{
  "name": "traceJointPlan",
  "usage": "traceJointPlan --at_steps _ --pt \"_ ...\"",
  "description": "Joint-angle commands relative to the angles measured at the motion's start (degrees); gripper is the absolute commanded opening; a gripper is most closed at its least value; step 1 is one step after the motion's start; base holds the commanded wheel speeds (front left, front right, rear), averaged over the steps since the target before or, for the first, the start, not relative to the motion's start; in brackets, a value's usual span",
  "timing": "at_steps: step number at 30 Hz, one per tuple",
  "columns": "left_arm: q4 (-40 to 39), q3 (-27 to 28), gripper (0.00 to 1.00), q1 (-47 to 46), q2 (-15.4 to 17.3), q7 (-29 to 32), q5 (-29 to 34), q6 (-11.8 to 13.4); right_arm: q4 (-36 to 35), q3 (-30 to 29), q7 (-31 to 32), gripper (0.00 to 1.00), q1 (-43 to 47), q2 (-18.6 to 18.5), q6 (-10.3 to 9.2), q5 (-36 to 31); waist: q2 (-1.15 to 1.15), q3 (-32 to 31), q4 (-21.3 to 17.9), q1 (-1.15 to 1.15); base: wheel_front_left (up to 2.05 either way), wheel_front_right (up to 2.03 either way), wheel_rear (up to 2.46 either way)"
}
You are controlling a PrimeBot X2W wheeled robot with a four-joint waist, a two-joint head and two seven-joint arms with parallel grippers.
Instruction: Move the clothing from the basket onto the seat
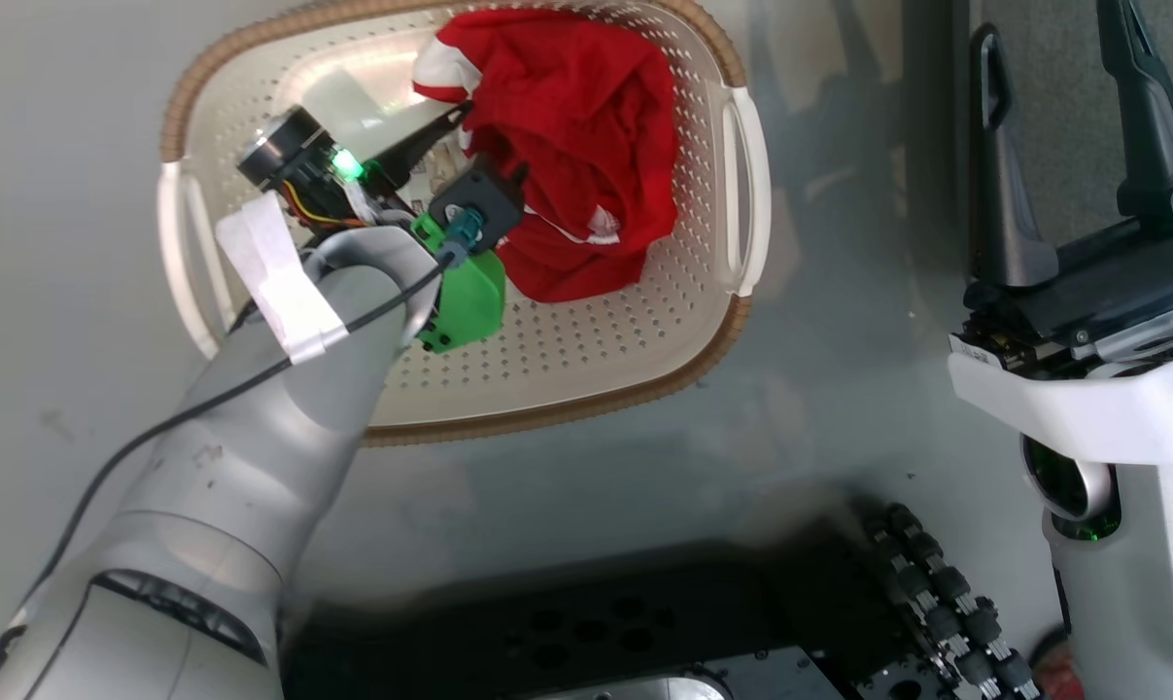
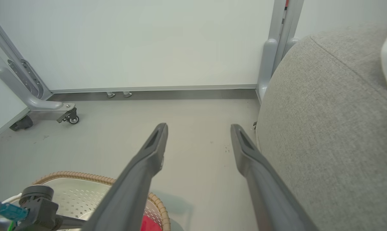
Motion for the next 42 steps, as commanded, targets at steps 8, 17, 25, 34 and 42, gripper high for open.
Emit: traceJointPlan --at_steps 8,17,25,34,42 --pt "4.06 -2.29 1.00 -4.65 2.03 -0.03 2.52 4.88 -2.01 1.58 -0.11 1.00 -0.29 -0.20 -0.06 1.49 0.00 3.74 -3.53 -0.01 0.00 0.00 0.00" --pt "6.39 -3.06 1.00 -6.87 2.33 -0.03 2.02 9.95 -2.98 2.65 -0.11 1.00 2.16 -0.86 -0.06 1.95 0.00 4.59 -4.68 -0.01 0.00 0.00 0.00" --pt "6.67 -3.66 0.00 -7.74 2.04 -0.03 0.88 8.75 -3.04 3.08 -0.11 1.00 3.14 -1.26 -0.06 2.08 0.00 5.03 -5.31 -0.01 0.00 0.00 0.00" --pt "2.83 -4.06 0.00 -7.19 2.25 -0.04 -0.77 9.36 -2.59 3.08 -0.11 1.00 0.35 -0.66 -0.06 2.17 0.00 4.80 -4.68 -0.01 0.00 0.00 0.00" --pt "-2.81 -2.20 0.00 -2.59 2.62 -0.04 -4.41 10.73 -1.29 3.02 -0.11 1.00 -2.59 0.43 -0.06 2.09 0.00 0.56 -3.53 -0.01 0.00 0.00 0.00"
